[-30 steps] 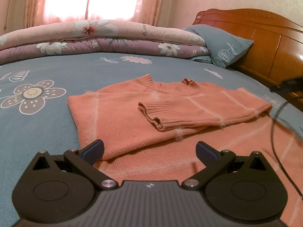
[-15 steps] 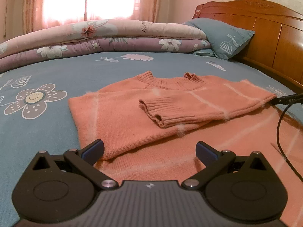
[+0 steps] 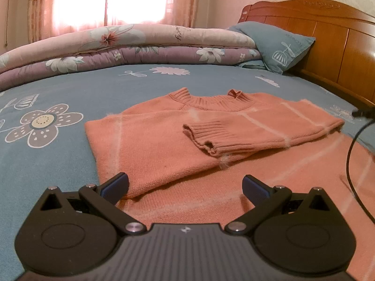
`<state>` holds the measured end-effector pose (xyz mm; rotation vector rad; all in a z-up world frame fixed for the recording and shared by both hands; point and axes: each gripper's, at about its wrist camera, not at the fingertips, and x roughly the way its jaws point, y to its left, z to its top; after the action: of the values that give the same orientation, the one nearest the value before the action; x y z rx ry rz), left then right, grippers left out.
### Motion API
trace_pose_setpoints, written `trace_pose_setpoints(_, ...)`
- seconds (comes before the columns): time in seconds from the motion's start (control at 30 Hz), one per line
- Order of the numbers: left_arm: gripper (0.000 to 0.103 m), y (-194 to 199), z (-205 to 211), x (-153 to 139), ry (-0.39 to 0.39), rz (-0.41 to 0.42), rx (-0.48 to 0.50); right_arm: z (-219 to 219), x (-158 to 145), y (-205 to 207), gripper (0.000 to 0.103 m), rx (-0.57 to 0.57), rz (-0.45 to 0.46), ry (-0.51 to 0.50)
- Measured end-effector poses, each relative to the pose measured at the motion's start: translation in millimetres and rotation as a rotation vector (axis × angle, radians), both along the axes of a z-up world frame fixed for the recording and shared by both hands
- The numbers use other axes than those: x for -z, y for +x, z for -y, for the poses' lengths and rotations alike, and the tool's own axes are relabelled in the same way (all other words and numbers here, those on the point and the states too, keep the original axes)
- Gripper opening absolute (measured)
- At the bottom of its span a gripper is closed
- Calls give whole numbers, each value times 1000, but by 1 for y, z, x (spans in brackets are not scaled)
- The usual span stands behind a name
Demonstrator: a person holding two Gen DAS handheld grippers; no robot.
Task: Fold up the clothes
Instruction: 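Withdraw the open right gripper from the folded sweater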
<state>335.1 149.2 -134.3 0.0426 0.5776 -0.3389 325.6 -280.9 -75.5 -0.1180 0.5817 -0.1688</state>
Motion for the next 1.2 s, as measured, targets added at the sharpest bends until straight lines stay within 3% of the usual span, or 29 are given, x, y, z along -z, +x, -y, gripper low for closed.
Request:
trace_pose_setpoints(0.1, 103, -1, 2, 0, 21, 1, -2, 4, -1, 10, 19, -95, 25, 139)
trace_pose_setpoints(0.23, 103, -1, 3, 0, 33, 1, -4, -1, 19, 25, 19, -153, -30, 169)
trace_pose_setpoints(0.33, 103, -1, 3, 0, 30, 1, -3, 1, 35, 36, 20, -135, -109, 170)
trace_pose_setpoints(0.53, 103, -1, 4, 1, 32, 2, -3, -1, 27, 29, 21, -91, -116, 185)
trace_pose_setpoints(0.6, 103, 0, 4, 1, 35, 2, -3, -4, 25, 22, 24, -104, -59, 201)
trace_pose_setpoints(0.67, 103, 0, 5, 1, 38, 1, -3, -10, 29, 22, 36, -140, -70, 184)
trace_pose_setpoints(0.8, 103, 0, 9, 1, 63, 3, -4, -18, 37, 22, 40, -138, -78, 139)
trace_pose_setpoints(0.93, 103, -4, 11, -1, 83, 17, -10, -8, 39, 23, 56, -103, -107, 199)
trace_pose_setpoints(1.0, 103, -10, 12, -8, 88, 13, -53, 3, 38, 24, 56, -85, -116, 267)
trace_pose_setpoints(1.03, 103, -12, 12, -14, 70, 6, -72, 8, 36, 23, 56, -78, -117, 302)
trace_pose_setpoints(1.13, 102, -10, 10, -38, -136, 15, -89, 23, 30, 20, 55, -65, -113, 397)
trace_pose_setpoints(1.2, 102, 5, 17, -55, -238, -1, -69, 27, 22, 13, 55, -89, -86, 393)
